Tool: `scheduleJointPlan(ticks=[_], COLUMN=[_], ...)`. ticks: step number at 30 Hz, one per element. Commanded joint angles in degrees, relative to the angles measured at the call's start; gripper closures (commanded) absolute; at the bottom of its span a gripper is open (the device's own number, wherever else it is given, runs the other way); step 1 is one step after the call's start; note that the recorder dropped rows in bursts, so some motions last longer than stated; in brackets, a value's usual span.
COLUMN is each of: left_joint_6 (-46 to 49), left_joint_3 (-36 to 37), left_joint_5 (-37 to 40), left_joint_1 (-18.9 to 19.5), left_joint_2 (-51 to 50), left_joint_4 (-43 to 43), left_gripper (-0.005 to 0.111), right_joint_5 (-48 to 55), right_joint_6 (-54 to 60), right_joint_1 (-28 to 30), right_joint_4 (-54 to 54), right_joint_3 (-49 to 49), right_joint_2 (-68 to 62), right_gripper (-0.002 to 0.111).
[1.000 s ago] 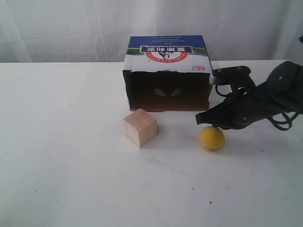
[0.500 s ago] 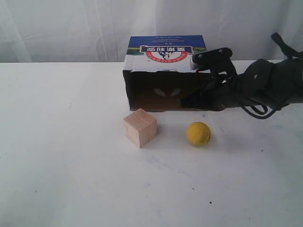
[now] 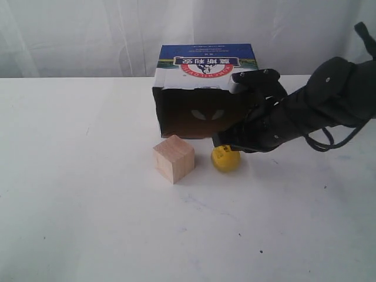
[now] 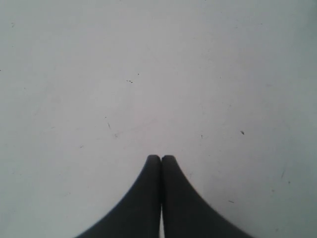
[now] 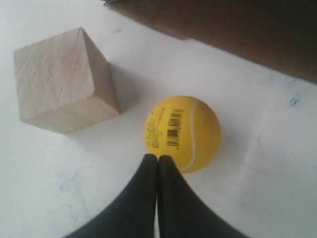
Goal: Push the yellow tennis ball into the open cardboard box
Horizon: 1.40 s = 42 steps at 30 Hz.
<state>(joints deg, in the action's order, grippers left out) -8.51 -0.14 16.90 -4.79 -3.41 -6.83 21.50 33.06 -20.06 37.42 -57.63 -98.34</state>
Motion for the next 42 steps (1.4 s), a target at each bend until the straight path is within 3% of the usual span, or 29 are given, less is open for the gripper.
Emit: scheduleJointPlan(ticks=[1,9,25,42], left_joint_6=[-0.44,-0.44,-0.44,-0.44], left_joint_3=[0.14,0.14,0.14,0.14], left_joint_5=[0.31,0.31,0.31,0.31], left_joint_1=[0.13,0.13,0.13,0.13], left_joint_2=[-0.02,-0.02,-0.02,-0.02], left_joint_4=[0.33,0.33,0.33,0.33], left_gripper=[0.107,0.107,0.107,0.107], right_joint_5=[-4.93,-5.38,-19.11,-20.99], right_joint_6=[3.3,5.65,5.65,5.77], right_joint_1=[-1.54,-3.86,-3.86,-3.86], right_joint_4=[6.66,7.93,7.73,3.52], right_joint_3=[-2.61,-9.29,-9.17,-9.17], right_joint_2=[-5.84,-16.03,-16.14,-10.92], right_gripper=[0.108,0.108,0.108,0.108])
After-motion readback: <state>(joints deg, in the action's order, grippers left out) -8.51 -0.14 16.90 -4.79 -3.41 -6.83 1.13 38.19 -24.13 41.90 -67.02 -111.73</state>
